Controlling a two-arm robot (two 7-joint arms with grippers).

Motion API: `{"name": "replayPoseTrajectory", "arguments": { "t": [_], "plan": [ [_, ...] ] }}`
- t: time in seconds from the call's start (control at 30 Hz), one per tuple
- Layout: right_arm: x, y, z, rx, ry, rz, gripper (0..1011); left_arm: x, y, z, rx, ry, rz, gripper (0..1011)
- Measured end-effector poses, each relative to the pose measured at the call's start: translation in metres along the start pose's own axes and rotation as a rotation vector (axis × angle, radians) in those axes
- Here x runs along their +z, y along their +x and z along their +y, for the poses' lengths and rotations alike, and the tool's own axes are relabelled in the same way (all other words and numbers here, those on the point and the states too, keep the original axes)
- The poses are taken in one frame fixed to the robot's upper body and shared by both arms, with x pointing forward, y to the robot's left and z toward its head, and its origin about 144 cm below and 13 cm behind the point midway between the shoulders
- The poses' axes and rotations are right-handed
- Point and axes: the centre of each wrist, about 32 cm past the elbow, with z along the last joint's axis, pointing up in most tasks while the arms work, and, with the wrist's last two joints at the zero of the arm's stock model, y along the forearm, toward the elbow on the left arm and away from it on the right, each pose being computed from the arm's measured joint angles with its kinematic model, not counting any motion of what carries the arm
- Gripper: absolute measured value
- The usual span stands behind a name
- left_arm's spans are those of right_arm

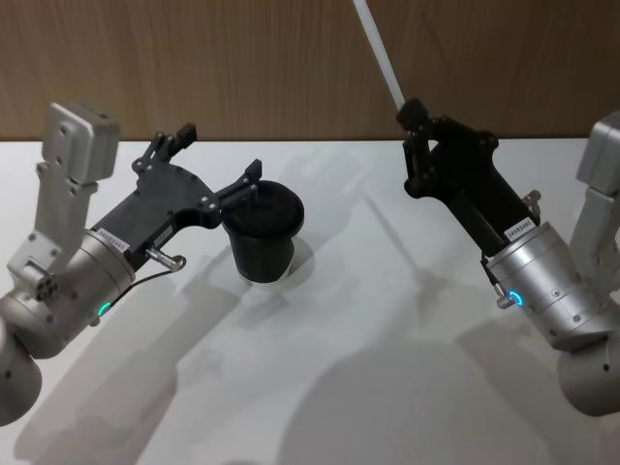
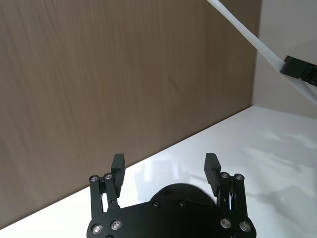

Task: Pick up the straw with one hand, pass it to the other hand, and insert it into the cup.

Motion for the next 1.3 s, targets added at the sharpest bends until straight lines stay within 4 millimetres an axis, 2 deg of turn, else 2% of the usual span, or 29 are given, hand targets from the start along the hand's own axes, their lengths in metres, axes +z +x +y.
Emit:
{"name": "replayPoseTrajectory", "arguments": {
  "t": [0.5,1.3],
  "plan": [
    [0.010,-0.010,0.010,0.132,0.145,0.024,0,0.012,0.007,0.004,-0.135,-0.095,0.170,1003],
    [0.013,-0.014,0.013,0.175,0.197,0.030,0,0.021,0.019,-0.007,-0.277,-0.234,0.343,1002]
  ]
}}
